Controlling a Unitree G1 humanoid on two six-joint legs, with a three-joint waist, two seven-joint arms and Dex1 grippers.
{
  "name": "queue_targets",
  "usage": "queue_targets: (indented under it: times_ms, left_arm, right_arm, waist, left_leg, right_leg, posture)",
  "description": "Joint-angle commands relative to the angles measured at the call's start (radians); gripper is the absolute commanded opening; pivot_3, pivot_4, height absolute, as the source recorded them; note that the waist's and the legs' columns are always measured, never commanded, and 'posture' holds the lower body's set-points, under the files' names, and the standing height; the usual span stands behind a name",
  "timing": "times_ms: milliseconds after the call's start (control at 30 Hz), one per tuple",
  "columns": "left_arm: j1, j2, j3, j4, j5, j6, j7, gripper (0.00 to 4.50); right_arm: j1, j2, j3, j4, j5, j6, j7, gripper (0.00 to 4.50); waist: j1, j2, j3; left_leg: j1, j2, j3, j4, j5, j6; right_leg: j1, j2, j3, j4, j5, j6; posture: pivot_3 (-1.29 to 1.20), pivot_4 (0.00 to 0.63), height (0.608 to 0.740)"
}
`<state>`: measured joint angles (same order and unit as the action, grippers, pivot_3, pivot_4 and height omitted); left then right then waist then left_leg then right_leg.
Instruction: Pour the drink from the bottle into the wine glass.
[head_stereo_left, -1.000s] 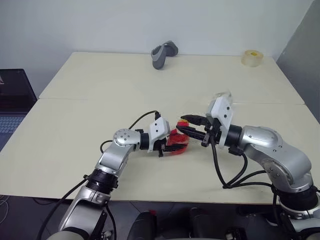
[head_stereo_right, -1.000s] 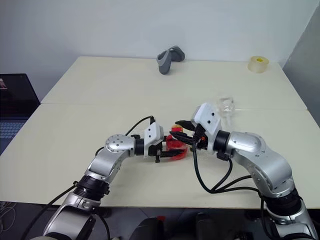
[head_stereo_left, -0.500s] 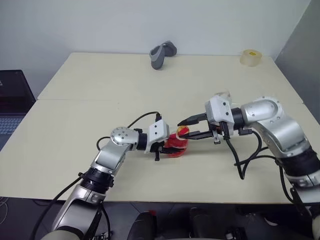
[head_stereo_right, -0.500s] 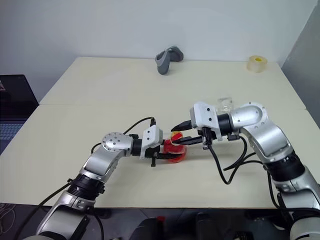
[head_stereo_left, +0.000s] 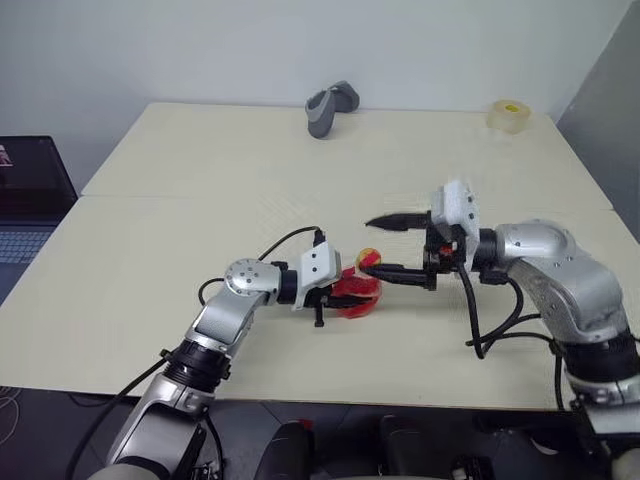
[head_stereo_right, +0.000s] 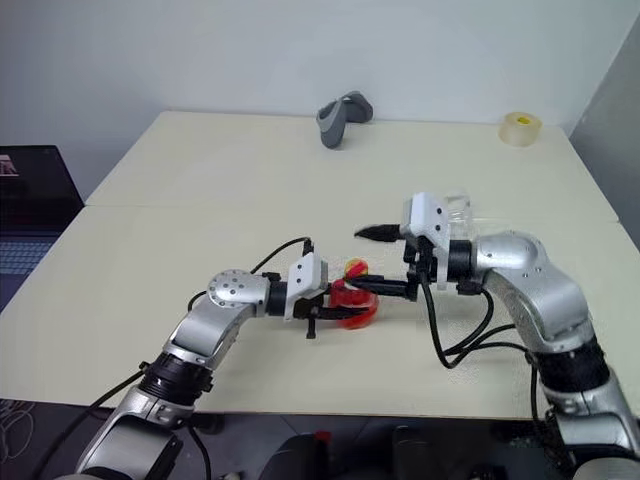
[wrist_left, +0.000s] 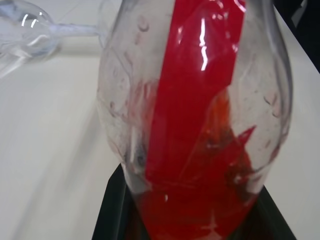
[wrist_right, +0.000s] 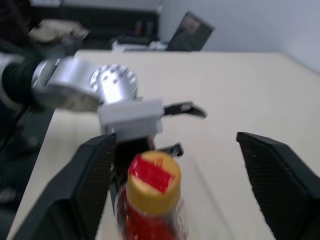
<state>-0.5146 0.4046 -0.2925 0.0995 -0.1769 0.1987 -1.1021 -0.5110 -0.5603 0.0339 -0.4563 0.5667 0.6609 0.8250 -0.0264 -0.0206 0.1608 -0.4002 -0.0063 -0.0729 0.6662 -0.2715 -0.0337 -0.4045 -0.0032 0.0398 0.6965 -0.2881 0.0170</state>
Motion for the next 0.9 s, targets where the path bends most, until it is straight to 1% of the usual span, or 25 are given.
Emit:
queue_targets:
  times_ms: [33,100,167,267,400,633,700,733,800,867,900]
  left_arm:
    - [-0.023,-0.029,0.052,-0.026,-0.037,0.017,0.046,0.98]
    - [-0.031,-0.041,0.058,-0.015,-0.038,0.022,0.060,0.98]
    - [-0.044,-0.054,0.059,0.001,-0.038,0.022,0.070,0.95]
    - [-0.064,-0.068,0.050,0.028,-0.031,0.009,0.075,0.92]
    - [-0.083,-0.078,0.048,0.049,-0.032,0.004,0.073,0.92]
    - [-0.093,-0.075,0.044,0.061,-0.026,-0.004,0.061,0.92]
    - [-0.094,-0.074,0.044,0.063,-0.025,-0.006,0.062,0.91]
    - [-0.094,-0.074,0.043,0.063,-0.024,-0.006,0.062,0.90]
    - [-0.094,-0.073,0.043,0.063,-0.023,-0.007,0.063,0.90]
    - [-0.093,-0.072,0.042,0.061,-0.023,-0.007,0.063,0.90]
    - [-0.090,-0.071,0.042,0.058,-0.022,-0.006,0.063,0.90]
  right_arm:
    - [0.118,0.116,-0.068,-0.215,0.016,0.071,-0.278,4.32]
    - [0.173,0.181,-0.045,-0.286,-0.015,0.086,-0.383,4.32]
    - [0.220,0.223,-0.003,-0.328,-0.049,0.096,-0.457,4.32]
    - [0.248,0.259,0.032,-0.346,-0.085,0.104,-0.531,4.32]
    - [0.242,0.259,0.049,-0.342,-0.125,0.091,-0.564,4.32]
    - [0.232,0.261,0.074,-0.325,-0.141,0.094,-0.569,4.32]
    - [0.229,0.262,0.080,-0.318,-0.144,0.092,-0.564,3.94]
    - [0.227,0.267,0.078,-0.313,-0.142,0.092,-0.566,3.67]
    - [0.221,0.266,0.080,-0.307,-0.147,0.086,-0.560,3.05]
    - [0.218,0.271,0.077,-0.302,-0.145,0.083,-0.558,2.25]
    - [0.217,0.270,0.075,-0.299,-0.142,0.081,-0.553,1.96]
  waist:
    - [0.000,0.000,0.000]
    - [-0.001,0.000,0.000]
    - [-0.002,0.001,0.000]
    - [-0.003,0.001,0.000]
    - [-0.003,0.001,0.000]
    - [-0.003,0.001,0.000]
    - [-0.003,0.001,0.000]
    - [-0.003,0.001,0.000]
    - [-0.004,0.001,0.000]
    - [-0.004,0.001,0.000]
    - [-0.004,0.001,0.000]
  left_leg:
    - [0.000,0.000,0.000,0.000,0.000,0.000]
    - [0.000,0.000,0.000,-0.001,0.000,0.000]
    - [0.000,0.000,0.001,-0.001,0.000,0.000]
    - [0.001,0.000,0.000,-0.001,0.000,0.000]
    - [0.001,0.000,0.001,-0.001,0.000,0.000]
    - [0.001,0.000,0.001,-0.001,0.000,0.000]
    - [0.001,0.000,0.001,-0.001,0.000,0.000]
    - [0.001,-0.001,0.001,-0.001,0.000,0.000]
    - [0.001,-0.001,0.001,-0.001,0.000,0.000]
    - [0.001,0.000,0.001,-0.001,0.000,0.000]
    - [0.001,-0.001,0.001,-0.001,0.000,0.000]
  right_leg:
    - [0.000,0.000,0.000,0.000,0.000,0.000]
    - [0.000,0.000,0.000,0.000,0.000,0.000]
    - [0.000,0.000,0.001,0.000,0.000,0.000]
    - [0.000,0.001,0.000,0.000,0.000,0.000]
    - [0.000,0.001,0.000,0.000,0.000,0.000]
    - [0.000,0.001,0.000,0.000,0.000,0.000]
    - [0.000,0.001,0.000,0.000,0.000,0.000]
    - [0.000,0.001,0.000,0.000,0.000,0.000]
    - [0.000,0.001,0.000,0.000,0.000,0.000]
    - [0.000,0.001,0.000,0.000,0.000,0.000]
    - [0.000,0.001,0.000,0.000,0.000,0.000]
  posture:
    - [0.00,0.150,0.740]
    - [0.00,0.150,0.740]
    - [0.00,0.150,0.740]
    - [0.00,0.150,0.740]
    - [0.00,0.150,0.740]
    - [0.00,0.150,0.740]
    - [0.00,0.150,0.740]
    - [0.00,0.150,0.740]
    - [0.00,0.150,0.740]
    - [0.00,0.150,0.740]
    - [0.00,0.150,0.740]
